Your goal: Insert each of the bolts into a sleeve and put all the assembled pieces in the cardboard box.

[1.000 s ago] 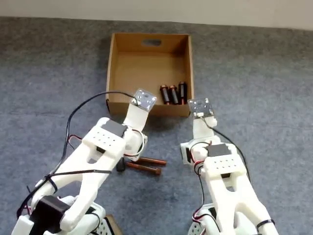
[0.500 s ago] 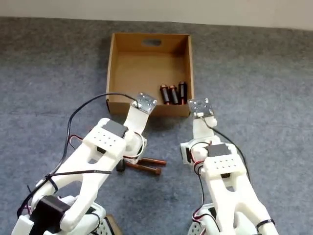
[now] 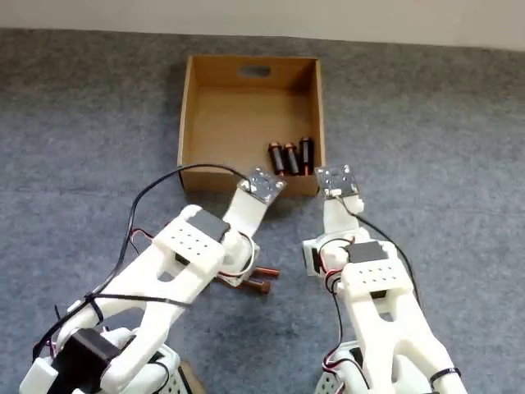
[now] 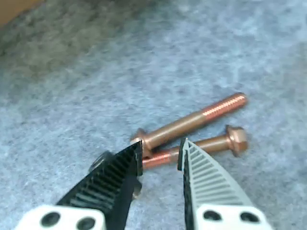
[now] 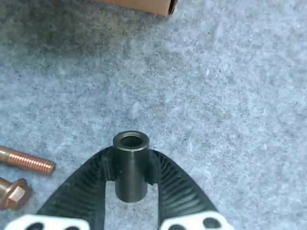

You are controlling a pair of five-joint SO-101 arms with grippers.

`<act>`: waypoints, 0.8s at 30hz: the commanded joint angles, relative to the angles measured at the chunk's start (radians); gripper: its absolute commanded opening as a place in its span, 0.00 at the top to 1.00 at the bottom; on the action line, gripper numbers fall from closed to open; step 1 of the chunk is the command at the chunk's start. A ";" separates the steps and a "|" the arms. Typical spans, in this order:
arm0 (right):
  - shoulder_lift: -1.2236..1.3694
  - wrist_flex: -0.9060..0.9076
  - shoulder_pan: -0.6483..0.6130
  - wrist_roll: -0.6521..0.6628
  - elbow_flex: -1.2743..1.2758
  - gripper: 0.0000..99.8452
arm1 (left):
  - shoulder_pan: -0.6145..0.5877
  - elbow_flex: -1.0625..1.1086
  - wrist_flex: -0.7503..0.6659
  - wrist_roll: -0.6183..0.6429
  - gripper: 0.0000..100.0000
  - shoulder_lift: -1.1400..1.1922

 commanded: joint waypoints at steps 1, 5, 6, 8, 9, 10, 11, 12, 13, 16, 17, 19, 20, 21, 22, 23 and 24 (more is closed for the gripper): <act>-0.001 -0.018 -0.005 0.005 -0.004 0.99 | -0.007 -0.012 0.003 0.002 0.86 -0.005; -0.001 -0.018 -0.005 0.005 -0.004 0.99 | -0.047 -0.012 0.002 0.005 0.82 -0.005; -0.001 -0.018 -0.005 0.005 -0.004 0.99 | -0.056 -0.008 0.002 0.025 0.79 -0.005; -0.001 -0.018 -0.005 0.005 -0.004 0.99 | -0.067 -0.007 0.003 0.063 0.75 -0.005; -0.001 -0.018 -0.005 0.005 -0.004 0.99 | -0.067 -0.005 0.005 0.066 0.75 -0.005; -0.001 -0.018 -0.005 0.005 -0.004 0.99 | -0.067 -0.005 0.006 0.064 0.76 -0.005; -0.001 -0.018 -0.005 0.005 -0.004 0.99 | -0.067 -0.005 0.006 0.064 0.76 -0.004; -0.001 -0.018 -0.005 0.005 -0.004 0.99 | -0.067 -0.005 0.008 0.064 0.77 -0.004; -0.001 -0.018 -0.005 0.005 -0.004 0.99 | -0.067 -0.004 0.009 0.064 0.78 -0.004; -0.001 -0.018 -0.005 0.005 -0.004 0.99 | -0.067 0.025 -0.011 0.064 0.80 -0.004; -0.001 -0.018 -0.005 0.005 -0.004 0.99 | -0.067 0.035 -0.035 0.064 0.80 -0.004; -0.001 -0.018 -0.005 0.005 -0.004 0.99 | -0.068 0.065 -0.095 0.064 0.81 -0.004; -0.001 -0.018 -0.005 0.005 -0.004 0.99 | -0.068 0.081 -0.120 0.064 0.81 -0.004; -0.001 -0.018 -0.005 0.005 -0.004 0.99 | -0.068 0.088 -0.135 0.064 0.81 -0.004; -0.001 -0.018 -0.005 0.005 -0.004 0.99 | -0.068 0.091 -0.143 0.064 0.81 -0.004; -0.001 -0.018 -0.005 0.005 -0.004 0.99 | -0.068 0.091 -0.141 0.064 0.81 -0.004; -0.001 -0.018 -0.005 0.005 -0.004 0.99 | -0.068 0.091 -0.141 0.064 0.81 -0.004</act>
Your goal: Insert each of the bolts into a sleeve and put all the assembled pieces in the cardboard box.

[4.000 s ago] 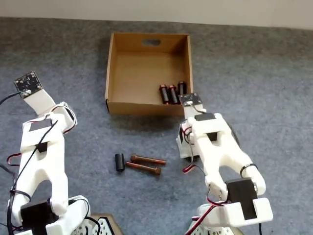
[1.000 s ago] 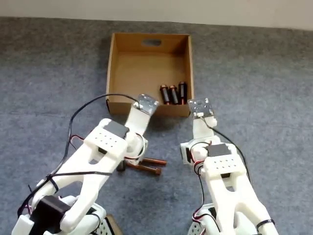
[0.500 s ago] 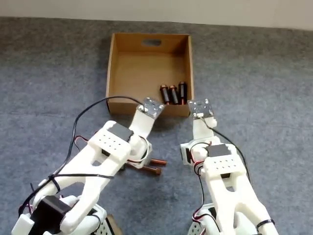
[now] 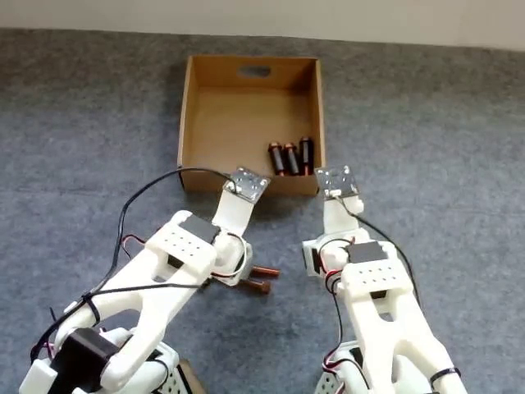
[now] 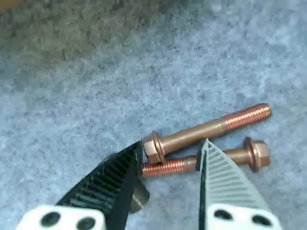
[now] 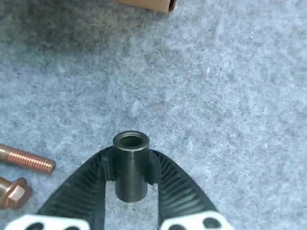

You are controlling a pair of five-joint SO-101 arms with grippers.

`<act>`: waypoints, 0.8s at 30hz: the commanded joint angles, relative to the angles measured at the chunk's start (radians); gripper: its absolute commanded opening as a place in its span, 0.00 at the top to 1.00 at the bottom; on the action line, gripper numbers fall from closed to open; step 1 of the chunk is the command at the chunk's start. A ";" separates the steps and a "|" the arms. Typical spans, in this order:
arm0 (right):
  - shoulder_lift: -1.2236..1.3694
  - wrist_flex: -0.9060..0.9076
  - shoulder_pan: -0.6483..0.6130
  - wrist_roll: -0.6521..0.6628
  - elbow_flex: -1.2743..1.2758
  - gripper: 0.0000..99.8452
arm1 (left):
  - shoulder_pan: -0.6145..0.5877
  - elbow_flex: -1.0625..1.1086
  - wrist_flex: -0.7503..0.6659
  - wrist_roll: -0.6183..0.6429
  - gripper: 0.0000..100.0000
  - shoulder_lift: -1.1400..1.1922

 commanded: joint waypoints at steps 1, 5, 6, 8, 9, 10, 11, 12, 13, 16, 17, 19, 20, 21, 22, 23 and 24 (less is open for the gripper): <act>-0.001 -0.018 -0.005 0.005 -0.005 0.99 | -0.013 0.001 -0.023 0.009 0.81 -0.004; -0.001 -0.018 -0.005 0.005 -0.005 0.99 | -0.031 0.002 -0.031 0.009 0.81 -0.004; -0.001 -0.018 -0.005 0.005 -0.005 0.99 | -0.047 -0.001 -0.035 0.009 0.81 -0.004; -0.001 -0.018 -0.005 0.005 -0.005 0.99 | -0.088 0.004 -0.078 0.009 0.81 -0.004; -0.001 -0.018 -0.005 0.005 -0.005 0.99 | -0.105 0.005 -0.097 0.009 0.81 -0.004; -0.001 -0.018 -0.005 0.005 -0.005 0.99 | -0.122 0.007 -0.107 0.009 0.81 -0.004; -0.001 -0.018 -0.005 0.005 -0.005 0.99 | -0.134 0.007 -0.115 0.011 0.81 -0.004; -0.001 -0.018 -0.005 0.005 -0.005 0.99 | -0.142 0.004 -0.117 0.012 0.81 -0.004; -0.001 -0.018 -0.005 0.005 -0.005 0.99 | -0.145 0.002 -0.124 0.014 0.81 -0.004; -0.001 -0.018 -0.005 0.005 -0.005 0.99 | -0.145 0.005 -0.175 0.015 0.81 -0.004; -0.001 -0.018 -0.005 0.005 -0.005 0.99 | -0.145 0.005 -0.195 0.017 0.81 -0.004; -0.001 -0.018 -0.005 0.005 -0.005 0.99 | -0.150 0.007 -0.219 0.018 0.81 -0.005; -0.001 -0.018 -0.005 0.005 -0.005 0.99 | -0.150 0.005 -0.224 0.018 0.81 -0.007; -0.001 -0.018 -0.005 0.005 -0.005 0.99 | -0.148 0.005 -0.224 0.023 0.81 -0.012; -0.001 -0.018 -0.005 0.005 -0.005 0.99 | -0.147 0.005 -0.224 0.049 0.81 -0.015; -0.001 -0.018 -0.005 0.005 -0.005 0.99 | -0.145 0.001 -0.222 0.091 0.81 -0.015; -0.001 -0.018 -0.005 0.005 -0.005 0.99 | -0.145 -0.001 -0.222 0.138 0.81 -0.016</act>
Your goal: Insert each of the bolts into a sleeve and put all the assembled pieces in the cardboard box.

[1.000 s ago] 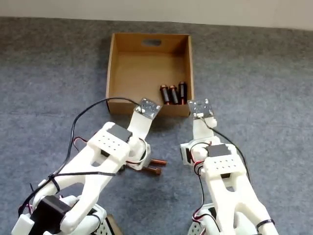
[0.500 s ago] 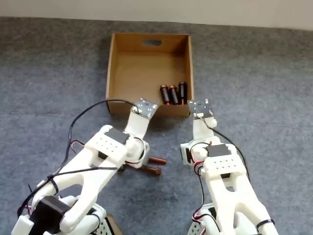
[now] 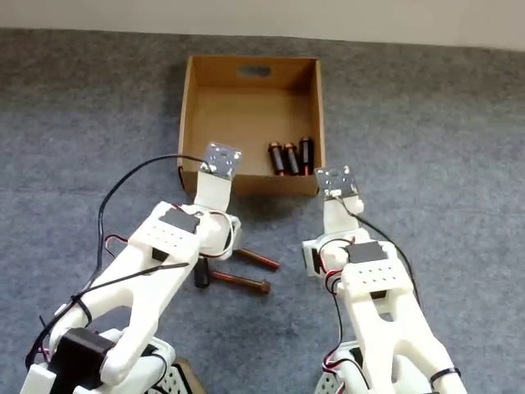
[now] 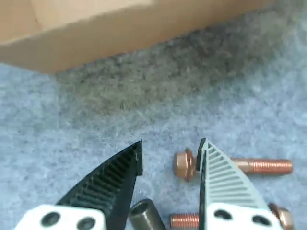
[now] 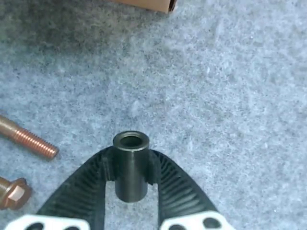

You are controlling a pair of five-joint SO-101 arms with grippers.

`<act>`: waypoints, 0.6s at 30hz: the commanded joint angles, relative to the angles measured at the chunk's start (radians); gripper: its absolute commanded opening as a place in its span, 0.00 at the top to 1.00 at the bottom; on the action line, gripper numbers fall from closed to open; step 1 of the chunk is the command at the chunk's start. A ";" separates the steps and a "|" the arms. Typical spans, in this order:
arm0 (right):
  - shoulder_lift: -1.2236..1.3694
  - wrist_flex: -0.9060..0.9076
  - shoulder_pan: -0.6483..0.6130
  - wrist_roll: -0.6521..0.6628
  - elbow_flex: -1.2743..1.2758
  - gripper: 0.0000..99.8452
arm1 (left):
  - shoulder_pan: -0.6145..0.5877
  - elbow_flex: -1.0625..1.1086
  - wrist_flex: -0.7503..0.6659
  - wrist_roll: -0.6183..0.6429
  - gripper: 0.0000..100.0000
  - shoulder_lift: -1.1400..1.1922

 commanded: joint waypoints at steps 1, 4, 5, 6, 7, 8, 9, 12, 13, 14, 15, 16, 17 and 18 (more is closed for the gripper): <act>-0.002 -0.018 -0.005 0.005 -0.005 0.99 | -0.004 -0.019 -0.014 0.138 0.81 -0.015; -0.004 -0.018 0.001 0.005 -0.005 0.99 | -0.002 -0.047 -0.011 0.252 0.81 -0.015; -0.004 -0.018 0.013 0.005 -0.005 0.99 | -0.002 -0.051 -0.003 0.269 0.81 -0.015; -0.005 -0.018 0.027 0.006 -0.008 0.99 | -0.001 -0.054 0.014 0.269 0.81 -0.015; -0.005 -0.018 0.041 0.006 -0.012 0.99 | 0.007 -0.056 0.028 0.269 0.81 -0.015; -0.005 -0.018 0.056 0.006 -0.013 0.99 | 0.018 -0.056 0.043 0.269 0.81 -0.015; -0.005 -0.018 0.065 0.006 -0.013 0.99 | 0.035 -0.054 0.058 0.269 0.81 -0.015; -0.005 -0.018 0.074 0.006 -0.013 0.99 | 0.084 -0.054 0.114 0.267 0.81 -0.013; -0.004 -0.018 0.074 0.006 -0.013 0.99 | 0.102 -0.054 0.127 0.267 0.81 -0.013; -0.002 -0.018 0.074 0.006 -0.013 0.99 | 0.124 -0.054 0.140 0.267 0.81 -0.013; -0.002 -0.018 0.074 0.006 -0.013 0.99 | 0.147 -0.051 0.160 0.272 0.81 -0.010; -0.002 -0.018 0.074 0.006 -0.013 0.99 | 0.173 -0.044 0.180 0.273 0.81 -0.010; -0.002 -0.018 0.074 0.006 -0.013 0.99 | 0.196 -0.042 0.195 0.275 0.81 -0.012; -0.002 -0.018 0.074 0.006 -0.013 0.99 | 0.216 -0.045 0.201 0.275 0.81 -0.012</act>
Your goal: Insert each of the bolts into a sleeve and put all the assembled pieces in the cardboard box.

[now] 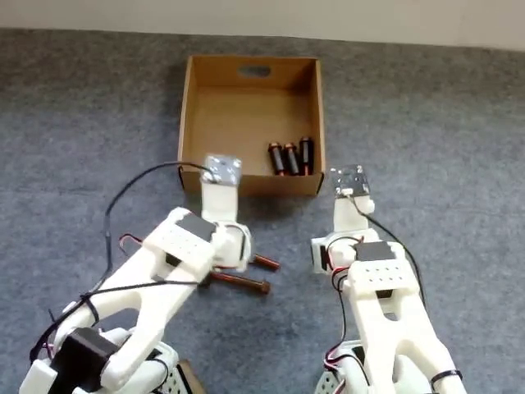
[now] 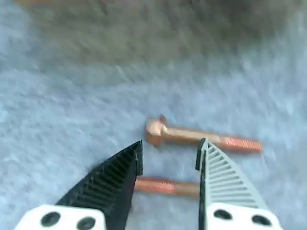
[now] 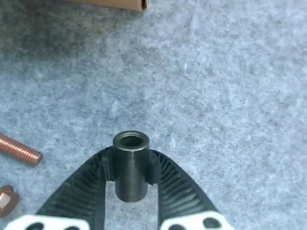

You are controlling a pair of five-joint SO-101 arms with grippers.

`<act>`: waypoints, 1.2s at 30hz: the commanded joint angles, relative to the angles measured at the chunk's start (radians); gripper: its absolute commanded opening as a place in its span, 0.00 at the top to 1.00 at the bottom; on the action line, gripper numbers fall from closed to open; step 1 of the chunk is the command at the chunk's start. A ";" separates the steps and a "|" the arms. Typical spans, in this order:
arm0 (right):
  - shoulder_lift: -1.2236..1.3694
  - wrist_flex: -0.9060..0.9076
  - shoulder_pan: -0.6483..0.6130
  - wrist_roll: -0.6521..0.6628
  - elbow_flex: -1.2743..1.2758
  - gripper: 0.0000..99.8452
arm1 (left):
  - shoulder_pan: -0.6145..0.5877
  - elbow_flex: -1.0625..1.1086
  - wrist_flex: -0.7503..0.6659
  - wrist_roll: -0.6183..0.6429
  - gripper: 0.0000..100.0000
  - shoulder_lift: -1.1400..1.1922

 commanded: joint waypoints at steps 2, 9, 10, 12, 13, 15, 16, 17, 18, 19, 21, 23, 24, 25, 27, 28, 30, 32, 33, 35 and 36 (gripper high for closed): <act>-0.002 -0.018 0.012 0.006 -0.013 0.99 | 0.085 -0.035 0.035 0.020 0.81 -0.013; -0.002 -0.018 0.012 0.006 -0.012 0.99 | 0.087 -0.030 -0.071 0.253 0.81 -0.004; -0.002 -0.018 0.012 0.006 -0.012 0.99 | 0.085 -0.030 -0.087 0.264 0.81 -0.004; -0.002 -0.018 0.012 0.006 -0.010 0.99 | 0.061 -0.030 -0.118 0.299 0.80 -0.004; -0.002 -0.018 0.012 0.006 -0.010 0.99 | 0.042 -0.030 -0.137 0.321 0.80 -0.004; -0.002 -0.018 0.012 0.006 -0.010 0.99 | 0.004 -0.030 -0.163 0.358 0.80 -0.002; -0.002 -0.018 0.012 0.006 -0.010 0.99 | -0.015 -0.030 -0.170 0.371 0.80 -0.002; -0.002 -0.018 0.012 0.006 -0.010 0.99 | -0.028 -0.030 -0.172 0.387 0.80 -0.002; -0.002 -0.018 0.012 0.006 -0.010 0.99 | -0.038 -0.030 -0.172 0.397 0.80 -0.002; -0.002 -0.018 0.012 0.006 -0.010 0.99 | -0.042 -0.031 -0.170 0.407 0.80 -0.002; -0.002 -0.018 0.012 0.006 -0.010 0.99 | -0.041 -0.035 -0.164 0.431 0.80 -0.004; -0.002 -0.018 0.012 0.006 -0.010 0.99 | -0.038 -0.035 -0.163 0.446 0.80 -0.007; -0.002 -0.018 0.012 0.006 -0.010 0.99 | -0.038 -0.035 -0.163 0.448 0.80 -0.007; -0.002 -0.018 0.012 0.006 -0.010 0.99 | -0.042 -0.035 -0.163 0.448 0.80 -0.007; -0.002 -0.018 0.012 0.006 -0.010 0.99 | -0.045 -0.047 -0.160 0.448 0.80 -0.007; -0.002 -0.018 0.012 0.006 -0.010 0.99 | -0.045 -0.065 -0.133 0.448 0.80 -0.007; -0.002 -0.018 0.012 0.006 -0.010 0.99 | -0.045 -0.131 -0.028 0.450 0.80 -0.007; -0.002 -0.018 0.012 0.006 -0.010 0.99 | -0.045 -0.219 0.107 0.466 0.80 -0.005; -0.002 -0.018 0.012 0.006 -0.010 0.99 | -0.044 -0.255 0.167 0.470 0.80 -0.005; -0.002 -0.018 0.012 0.006 -0.010 0.99 | -0.036 -0.300 0.255 0.471 0.80 -0.004; -0.002 -0.018 0.012 0.006 -0.010 0.99 | -0.033 -0.306 0.269 0.471 0.80 -0.004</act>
